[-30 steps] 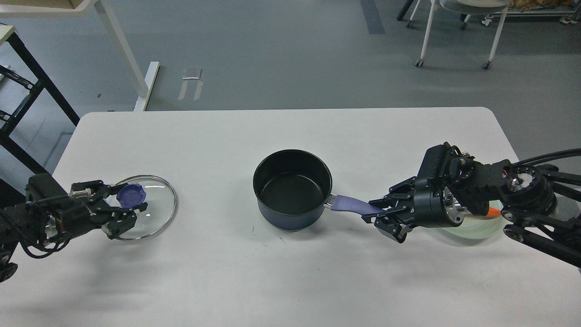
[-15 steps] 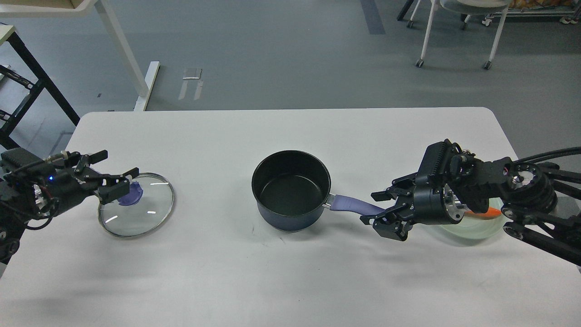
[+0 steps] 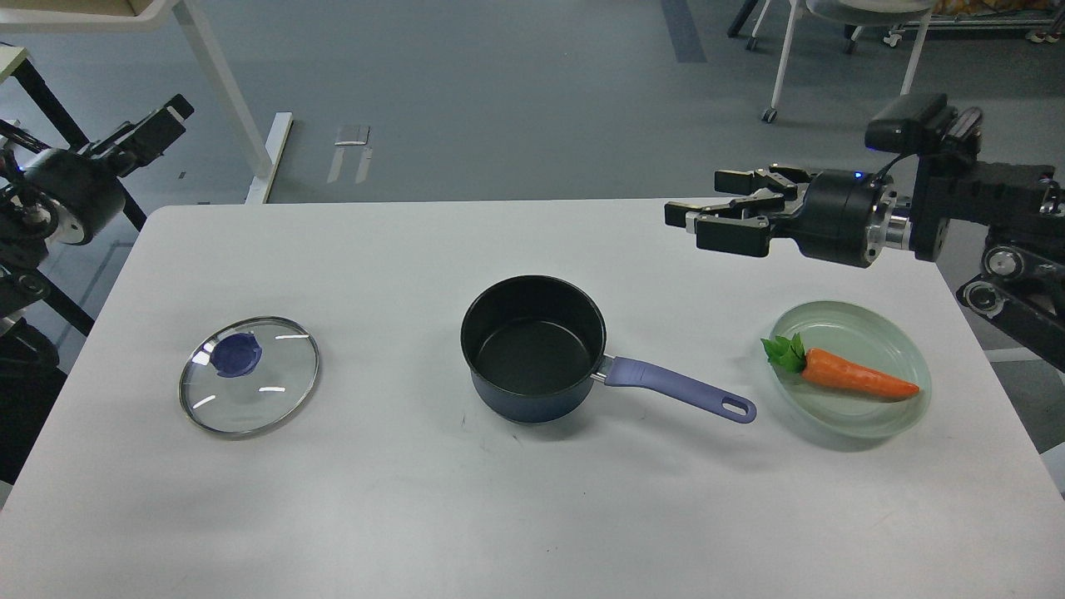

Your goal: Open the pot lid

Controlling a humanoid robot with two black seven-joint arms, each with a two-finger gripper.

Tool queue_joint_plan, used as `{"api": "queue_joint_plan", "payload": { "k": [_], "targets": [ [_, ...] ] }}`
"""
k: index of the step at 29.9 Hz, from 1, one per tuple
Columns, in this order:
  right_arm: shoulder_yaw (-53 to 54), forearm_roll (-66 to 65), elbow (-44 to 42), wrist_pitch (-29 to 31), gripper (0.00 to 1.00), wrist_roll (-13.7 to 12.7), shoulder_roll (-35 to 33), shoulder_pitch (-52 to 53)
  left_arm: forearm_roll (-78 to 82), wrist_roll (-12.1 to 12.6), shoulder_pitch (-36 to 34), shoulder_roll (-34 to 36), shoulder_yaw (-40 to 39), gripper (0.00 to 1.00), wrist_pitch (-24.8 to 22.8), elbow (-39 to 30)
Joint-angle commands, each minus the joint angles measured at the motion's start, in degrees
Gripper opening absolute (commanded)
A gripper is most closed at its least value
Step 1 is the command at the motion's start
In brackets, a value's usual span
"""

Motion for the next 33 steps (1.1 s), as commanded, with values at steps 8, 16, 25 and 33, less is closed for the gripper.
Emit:
{"api": "queue_joint_plan", "payload": {
  "k": [8,16,25,33],
  "targets": [
    [3.4,39.4,-10.5,-17.5,1.0,-0.2,5.0,-0.1,-22.3,0.0,0.3,-9.8,-5.9,0.99,-4.2,6.3],
    [7.4,59.4,-17.0,-19.7,1.0,0.1,10.4,-0.3,-37.1,0.0,0.5,-14.2,-10.5,0.99,-14.6,12.6],
    [12.9,84.0,-30.9,-19.0,1.0,0.3,22.3,-0.8,-45.3,0.0,4.6,-18.3,-17.2,0.99,-18.5,13.6],
    [17.6,100.8,-32.4,-13.1,1.0,-0.3,26.4,-6.1,-51.7,0.0,9.2,-21.5,-26.7,0.99,-24.0,13.7]
  ]
}}
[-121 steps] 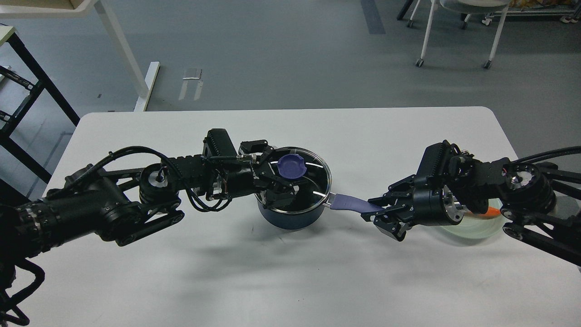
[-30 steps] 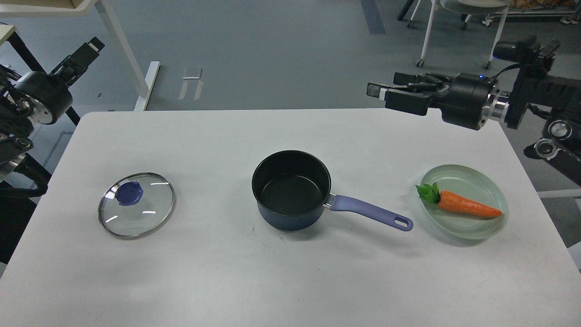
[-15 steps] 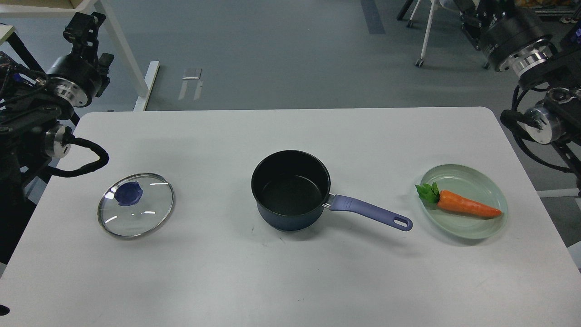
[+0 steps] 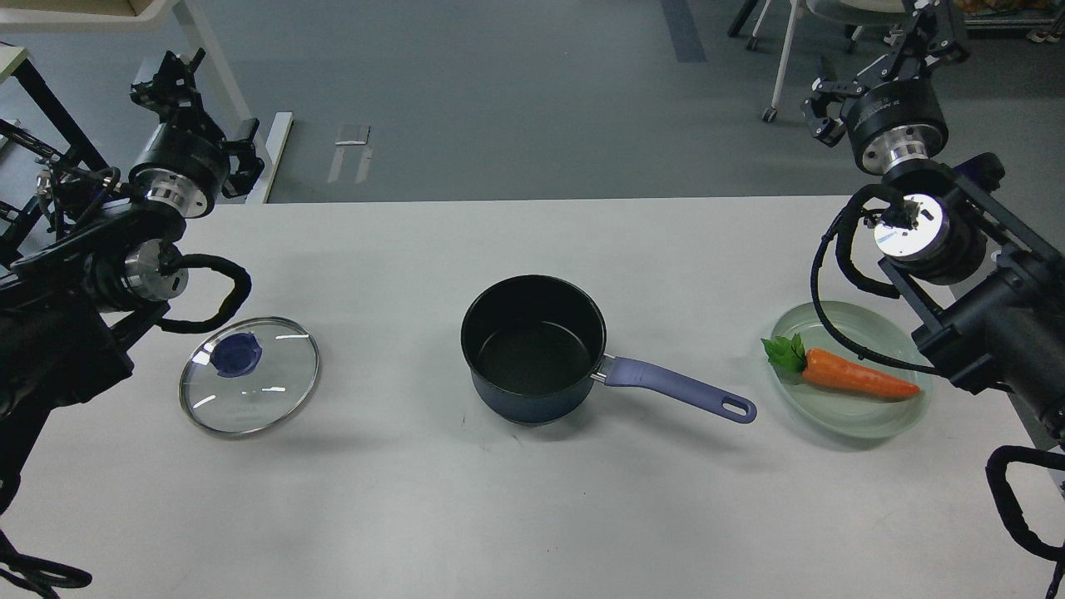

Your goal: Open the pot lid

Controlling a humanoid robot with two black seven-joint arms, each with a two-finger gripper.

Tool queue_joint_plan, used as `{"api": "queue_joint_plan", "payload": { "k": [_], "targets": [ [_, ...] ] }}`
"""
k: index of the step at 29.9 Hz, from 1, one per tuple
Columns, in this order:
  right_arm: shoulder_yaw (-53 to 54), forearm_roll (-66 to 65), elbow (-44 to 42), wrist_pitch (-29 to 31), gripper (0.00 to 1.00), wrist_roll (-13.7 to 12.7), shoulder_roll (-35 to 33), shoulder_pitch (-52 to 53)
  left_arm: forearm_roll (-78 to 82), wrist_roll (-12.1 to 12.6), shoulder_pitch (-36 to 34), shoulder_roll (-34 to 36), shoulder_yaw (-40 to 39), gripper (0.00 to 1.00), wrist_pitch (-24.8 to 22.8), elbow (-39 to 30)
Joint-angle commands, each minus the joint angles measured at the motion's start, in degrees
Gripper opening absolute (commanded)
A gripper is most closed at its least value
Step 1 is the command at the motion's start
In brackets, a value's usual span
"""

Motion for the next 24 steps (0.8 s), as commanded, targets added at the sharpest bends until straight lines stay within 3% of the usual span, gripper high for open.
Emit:
{"api": "queue_joint_plan", "payload": {
  "k": [1,7,12,24],
  "targets": [
    [2.1,6.5,-0.1,4.6,1.0,-0.4,1.3,-2.7,-1.6,0.2,1.6,-1.6,-4.8,1.0,-1.4,0.0],
    [2.2,8.7,-2.7,14.5,1.0,-1.1,2.4,-5.2,-1.6,0.7,1.9,-2.0,-6.3,1.0,-6.9,-0.7],
    [2.2,8.8,-5.9,14.9,1.0,-3.9,3.3,-5.2,-1.7,0.2,2.0,-2.3,-6.4,1.0,-7.8,-0.7],
    [2.6,8.9,-6.3,15.5,1.0,-3.6,6.6,-5.8,-1.7,0.1,2.7,-2.6,-7.6,1.0,-9.8,-1.1]
  ]
}}
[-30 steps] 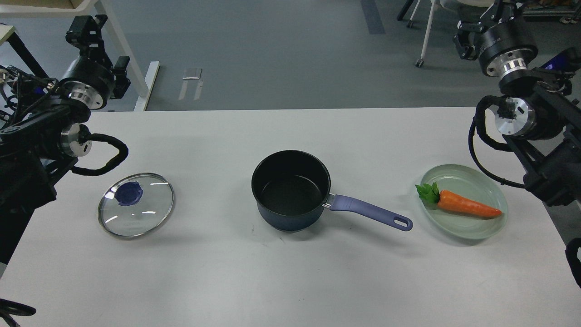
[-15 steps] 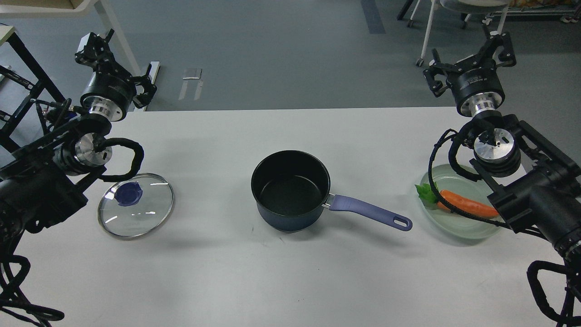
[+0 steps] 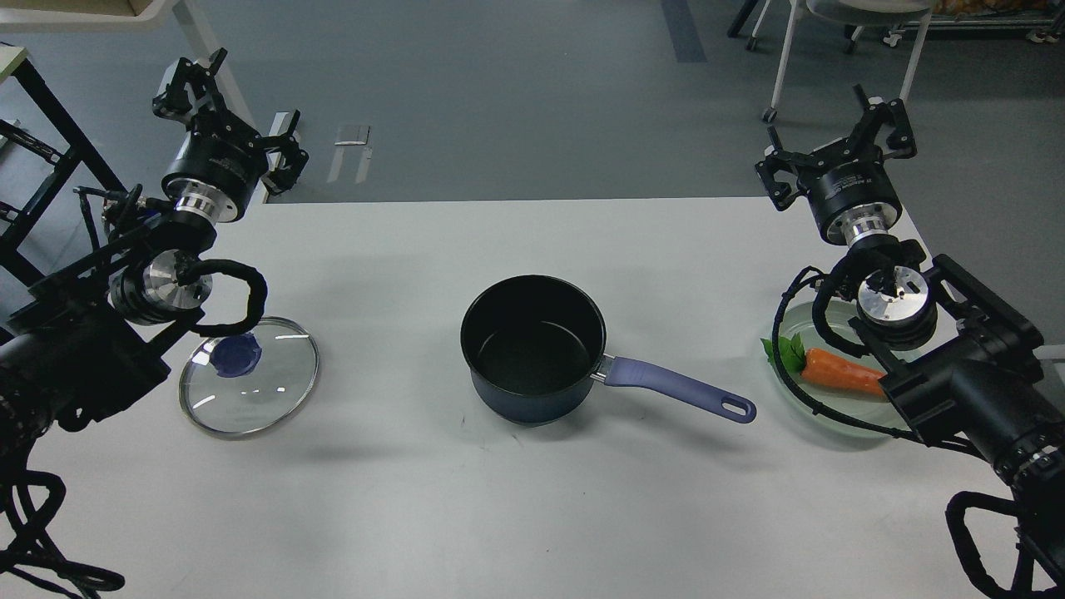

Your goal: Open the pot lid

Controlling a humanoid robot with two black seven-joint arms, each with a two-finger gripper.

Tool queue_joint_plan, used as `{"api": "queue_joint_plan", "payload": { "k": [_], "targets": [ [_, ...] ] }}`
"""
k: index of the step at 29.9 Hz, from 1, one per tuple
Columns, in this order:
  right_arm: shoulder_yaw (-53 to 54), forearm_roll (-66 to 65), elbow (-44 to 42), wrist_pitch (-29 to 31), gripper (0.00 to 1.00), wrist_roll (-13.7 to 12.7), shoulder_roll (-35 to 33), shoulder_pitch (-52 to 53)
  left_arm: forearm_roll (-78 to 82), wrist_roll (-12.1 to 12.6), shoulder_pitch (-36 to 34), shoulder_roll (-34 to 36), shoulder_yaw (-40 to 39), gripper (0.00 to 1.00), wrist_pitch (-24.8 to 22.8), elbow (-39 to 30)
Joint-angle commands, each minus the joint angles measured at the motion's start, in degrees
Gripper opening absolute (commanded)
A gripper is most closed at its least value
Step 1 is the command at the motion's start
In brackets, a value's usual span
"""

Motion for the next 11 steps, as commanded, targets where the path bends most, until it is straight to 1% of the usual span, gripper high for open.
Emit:
{"api": "queue_joint_plan", "payload": {
  "k": [1,11],
  "targets": [
    [0.5,0.0,-0.4,-0.4,1.0,0.5,1.1,0.2,0.1,0.0,0.0,0.4,0.0,1.0,0.0,-0.5],
    [0.6,-0.1,0.4,0.0,1.0,0.5,0.9,0.7,0.1,0.1,-0.1,0.2,0.1,1.0,0.5,-1.2]
  ]
}}
